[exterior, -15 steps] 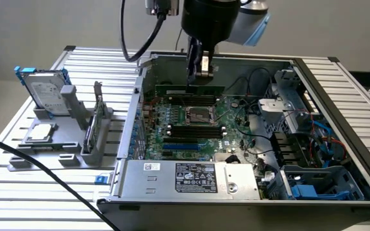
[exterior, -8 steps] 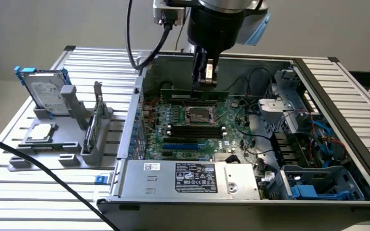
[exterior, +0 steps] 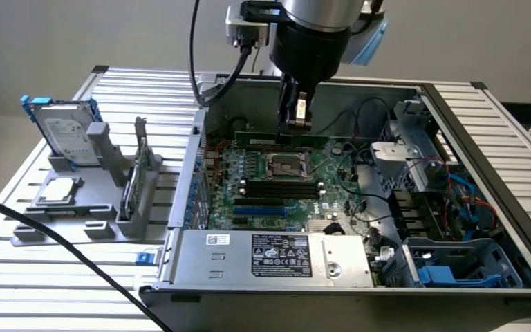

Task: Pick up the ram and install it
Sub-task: 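Pick up the ram and move it above insertion slot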

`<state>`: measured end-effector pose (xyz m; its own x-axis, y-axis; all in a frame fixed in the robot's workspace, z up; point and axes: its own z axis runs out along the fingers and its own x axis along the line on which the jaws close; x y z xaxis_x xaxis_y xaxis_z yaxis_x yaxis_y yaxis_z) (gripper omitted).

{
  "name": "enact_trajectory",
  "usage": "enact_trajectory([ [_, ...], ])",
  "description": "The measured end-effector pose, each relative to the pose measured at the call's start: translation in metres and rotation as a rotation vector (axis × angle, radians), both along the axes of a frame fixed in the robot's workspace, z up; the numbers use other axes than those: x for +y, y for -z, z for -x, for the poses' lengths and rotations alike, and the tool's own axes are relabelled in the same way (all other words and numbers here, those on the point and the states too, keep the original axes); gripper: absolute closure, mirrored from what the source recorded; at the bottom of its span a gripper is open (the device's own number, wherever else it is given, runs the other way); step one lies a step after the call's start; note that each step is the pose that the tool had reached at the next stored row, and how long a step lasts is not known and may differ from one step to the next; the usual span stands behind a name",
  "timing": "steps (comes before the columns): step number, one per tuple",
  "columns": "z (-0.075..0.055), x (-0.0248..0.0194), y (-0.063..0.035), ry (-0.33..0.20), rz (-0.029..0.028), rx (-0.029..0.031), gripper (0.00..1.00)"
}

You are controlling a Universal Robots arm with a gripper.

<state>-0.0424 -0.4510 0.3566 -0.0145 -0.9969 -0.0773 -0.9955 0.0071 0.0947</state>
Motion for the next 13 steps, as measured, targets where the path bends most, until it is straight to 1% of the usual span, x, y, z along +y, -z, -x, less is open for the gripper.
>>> enact_trajectory([
  [2, -0.001, 0.0019, 0.0035, 0.003, 0.0, 0.0, 0.86],
  [7, -0.006, 0.0046, 0.0102, 0.016, 0.0, 0.0, 0.86],
  [10, -0.01, 0.0063, 0.0127, 0.022, 0.0001, 0.0001, 0.86],
  [13, -0.012, 0.0092, 0.0148, 0.025, 0.0, 0.0, 0.86],
])
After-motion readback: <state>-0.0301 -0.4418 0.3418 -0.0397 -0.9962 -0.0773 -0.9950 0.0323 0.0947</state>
